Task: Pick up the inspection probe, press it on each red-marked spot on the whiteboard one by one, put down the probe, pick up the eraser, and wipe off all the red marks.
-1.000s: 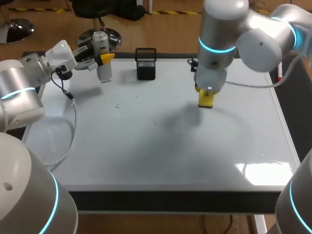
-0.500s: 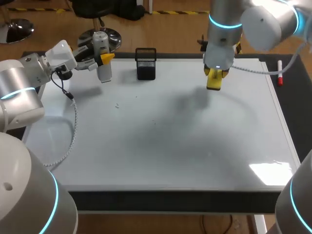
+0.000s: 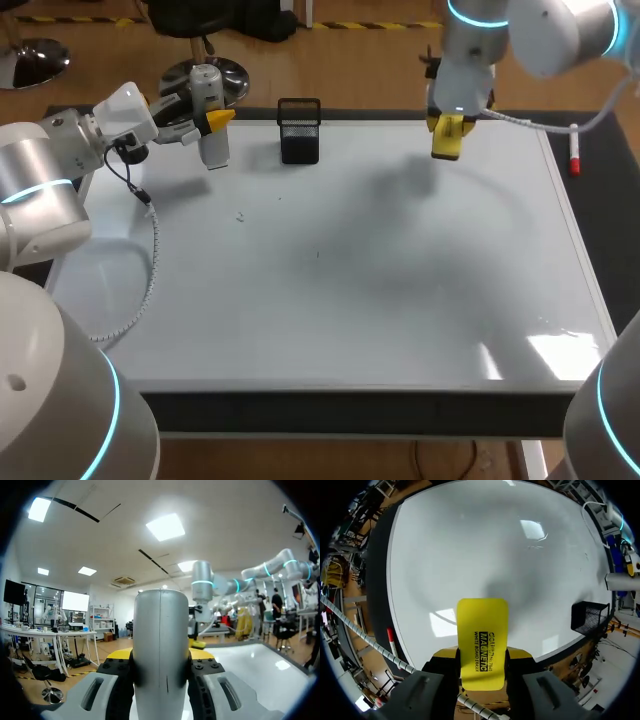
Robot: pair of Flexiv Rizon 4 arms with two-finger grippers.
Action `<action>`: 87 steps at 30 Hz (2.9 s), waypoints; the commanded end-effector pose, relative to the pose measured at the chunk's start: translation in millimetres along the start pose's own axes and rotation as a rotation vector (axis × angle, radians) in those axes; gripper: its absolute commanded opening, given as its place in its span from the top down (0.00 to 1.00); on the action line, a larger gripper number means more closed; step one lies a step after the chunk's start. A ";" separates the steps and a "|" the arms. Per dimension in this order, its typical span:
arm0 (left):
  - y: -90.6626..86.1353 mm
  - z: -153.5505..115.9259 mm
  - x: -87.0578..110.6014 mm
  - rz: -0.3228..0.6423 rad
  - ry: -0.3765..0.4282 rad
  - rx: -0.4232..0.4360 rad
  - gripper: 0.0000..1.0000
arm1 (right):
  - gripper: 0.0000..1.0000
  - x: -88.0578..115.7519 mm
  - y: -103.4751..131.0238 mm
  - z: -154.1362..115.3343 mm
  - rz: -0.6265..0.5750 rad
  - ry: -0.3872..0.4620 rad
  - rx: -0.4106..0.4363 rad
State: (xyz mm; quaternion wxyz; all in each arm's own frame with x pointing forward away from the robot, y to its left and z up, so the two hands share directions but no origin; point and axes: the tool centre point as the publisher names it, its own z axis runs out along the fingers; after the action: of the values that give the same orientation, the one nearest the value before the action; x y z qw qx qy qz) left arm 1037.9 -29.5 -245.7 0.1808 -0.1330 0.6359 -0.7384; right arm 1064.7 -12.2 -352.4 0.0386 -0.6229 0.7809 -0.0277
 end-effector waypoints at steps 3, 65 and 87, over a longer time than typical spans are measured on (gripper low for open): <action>-0.5 0.4 0.0 0.001 -0.001 0.002 1.00 | 1.00 -13.2 -18.7 10.5 -0.034 0.006 -0.045; -0.5 0.4 0.0 0.001 -0.001 0.002 1.00 | 1.00 -121.4 -6.2 71.0 -0.252 -0.048 -0.121; -0.5 0.4 0.0 0.001 -0.001 0.002 1.00 | 1.00 -114.9 -4.7 76.7 -0.237 -0.028 -0.144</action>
State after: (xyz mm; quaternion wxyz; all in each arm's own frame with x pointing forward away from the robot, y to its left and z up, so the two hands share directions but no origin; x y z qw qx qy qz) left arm 1037.9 -29.5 -245.7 0.1808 -0.1330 0.6359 -0.7384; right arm 1099.5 98.7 -427.5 0.0054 -0.7114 0.7019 0.0337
